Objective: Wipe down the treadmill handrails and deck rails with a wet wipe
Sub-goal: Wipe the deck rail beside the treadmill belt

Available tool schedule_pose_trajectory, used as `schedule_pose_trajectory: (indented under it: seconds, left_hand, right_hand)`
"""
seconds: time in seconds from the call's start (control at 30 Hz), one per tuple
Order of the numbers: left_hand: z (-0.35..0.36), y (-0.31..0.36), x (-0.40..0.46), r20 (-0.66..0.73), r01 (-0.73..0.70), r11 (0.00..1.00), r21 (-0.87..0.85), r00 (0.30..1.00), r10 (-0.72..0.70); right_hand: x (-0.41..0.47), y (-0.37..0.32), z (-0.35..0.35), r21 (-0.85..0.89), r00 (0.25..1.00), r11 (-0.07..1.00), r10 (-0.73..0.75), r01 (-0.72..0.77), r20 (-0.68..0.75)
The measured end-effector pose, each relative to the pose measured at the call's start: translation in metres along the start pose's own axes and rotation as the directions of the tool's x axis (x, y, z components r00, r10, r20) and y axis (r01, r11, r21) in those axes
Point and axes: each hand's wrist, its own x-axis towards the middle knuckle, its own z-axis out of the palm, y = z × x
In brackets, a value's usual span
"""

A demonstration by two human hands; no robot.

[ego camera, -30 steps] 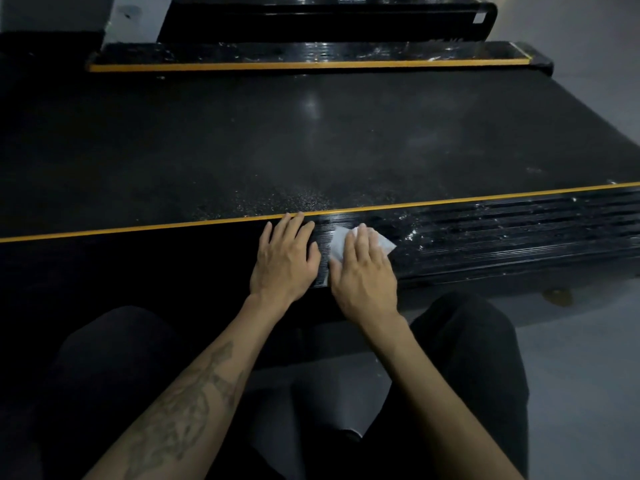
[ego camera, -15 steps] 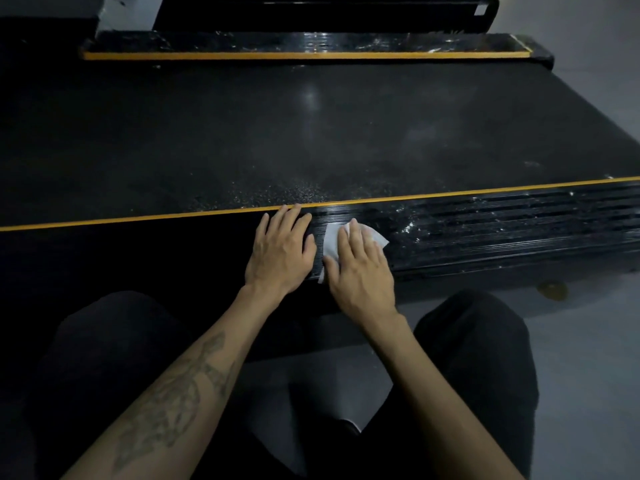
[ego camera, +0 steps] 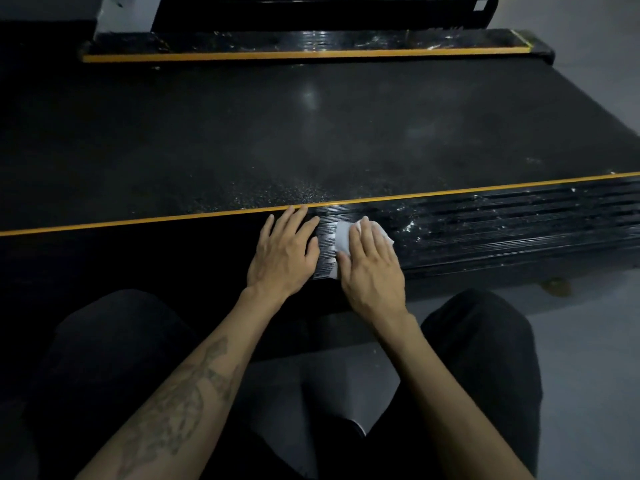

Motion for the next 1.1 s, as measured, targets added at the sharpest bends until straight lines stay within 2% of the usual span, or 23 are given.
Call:
schedule_pose_trajectory:
  seconds: [0.13, 0.3, 0.43, 0.5, 0.67, 0.87, 1.03, 1.1]
  left_hand:
    - [0.001, 0.000, 0.000, -0.010, 0.005, 1.000, -0.004, 1.000, -0.005]
    - [0.001, 0.001, -0.001, -0.020, 0.002, 1.000, -0.009, 1.000, -0.002]
    - [0.001, -0.001, -0.001, -0.028, -0.011, 1.000, -0.017, 1.000, 0.010]
    - [0.002, -0.001, -0.001, -0.033, -0.009, 1.000, -0.018, 0.999, 0.009]
    - [0.001, 0.000, -0.001, -0.023, -0.007, 1.000, -0.018, 1.000, 0.006]
    - [0.003, 0.000, -0.001, -0.034, -0.007, 1.000, -0.012, 0.999, 0.006]
    - [0.002, 0.002, -0.001, -0.019, 0.003, 1.000, -0.014, 1.000, -0.003]
    - [0.001, 0.003, 0.001, -0.007, 0.009, 1.000, -0.009, 1.000, -0.009]
  right_hand:
    - [-0.027, -0.018, 0.007, 0.088, 0.992, 0.993, 0.091, -0.083, -0.089]
    - [-0.013, -0.014, 0.005, 0.044, 0.999, 0.998, -0.035, 0.036, -0.036]
    - [-0.023, -0.006, 0.004, 0.067, 0.993, 0.995, 0.082, -0.076, -0.085]
    - [-0.036, -0.019, 0.009, 0.085, 0.992, 0.994, 0.076, -0.068, -0.099]
    - [-0.026, -0.017, 0.007, 0.060, 0.995, 0.993, -0.094, 0.097, -0.044]
    - [-0.046, -0.016, 0.006, 0.090, 0.991, 0.991, 0.103, -0.095, -0.091]
    - [-0.034, -0.013, 0.004, 0.008, 1.000, 1.000, -0.024, 0.024, 0.016]
    - [-0.033, 0.000, 0.001, -0.014, 1.000, 1.000, 0.004, -0.004, 0.014]
